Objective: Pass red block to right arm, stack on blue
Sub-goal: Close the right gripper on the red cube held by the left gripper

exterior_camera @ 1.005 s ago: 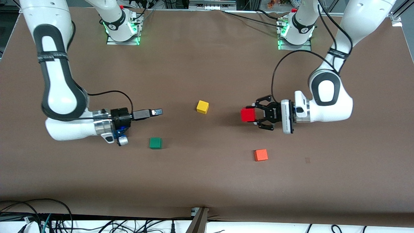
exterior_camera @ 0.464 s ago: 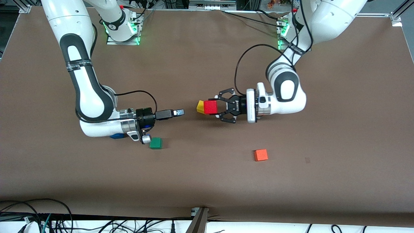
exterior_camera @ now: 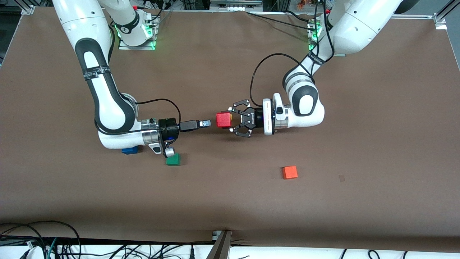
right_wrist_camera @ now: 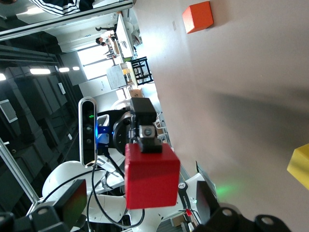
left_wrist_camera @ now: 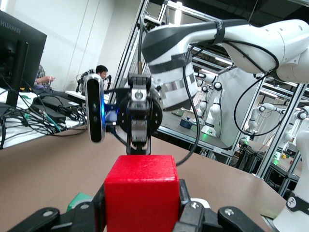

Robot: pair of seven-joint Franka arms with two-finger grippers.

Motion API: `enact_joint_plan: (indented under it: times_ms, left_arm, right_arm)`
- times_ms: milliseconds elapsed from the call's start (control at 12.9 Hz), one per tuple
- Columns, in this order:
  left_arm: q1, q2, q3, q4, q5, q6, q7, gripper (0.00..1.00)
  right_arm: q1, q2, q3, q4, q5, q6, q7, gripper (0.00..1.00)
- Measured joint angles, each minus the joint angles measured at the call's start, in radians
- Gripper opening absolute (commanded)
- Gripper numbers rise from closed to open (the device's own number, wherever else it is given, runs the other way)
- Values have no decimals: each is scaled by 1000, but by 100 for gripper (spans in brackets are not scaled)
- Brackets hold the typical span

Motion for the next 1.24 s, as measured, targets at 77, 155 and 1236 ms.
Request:
enact_joint_plan:
  times_ms: [77, 155, 1236]
  left_arm:
    - [-6, 8, 0, 17, -21, 0, 17, 0]
    - [-11, 14, 0, 30, -32, 0, 24, 0]
    - [-63, 25, 0, 81, -107, 57, 24, 0]
  right_arm:
    - [3, 0, 1, -14, 17, 2, -19, 100]
    - [10, 0, 1, -23, 28, 12, -29, 100]
    - [45, -61, 24, -76, 60, 90, -31, 24]
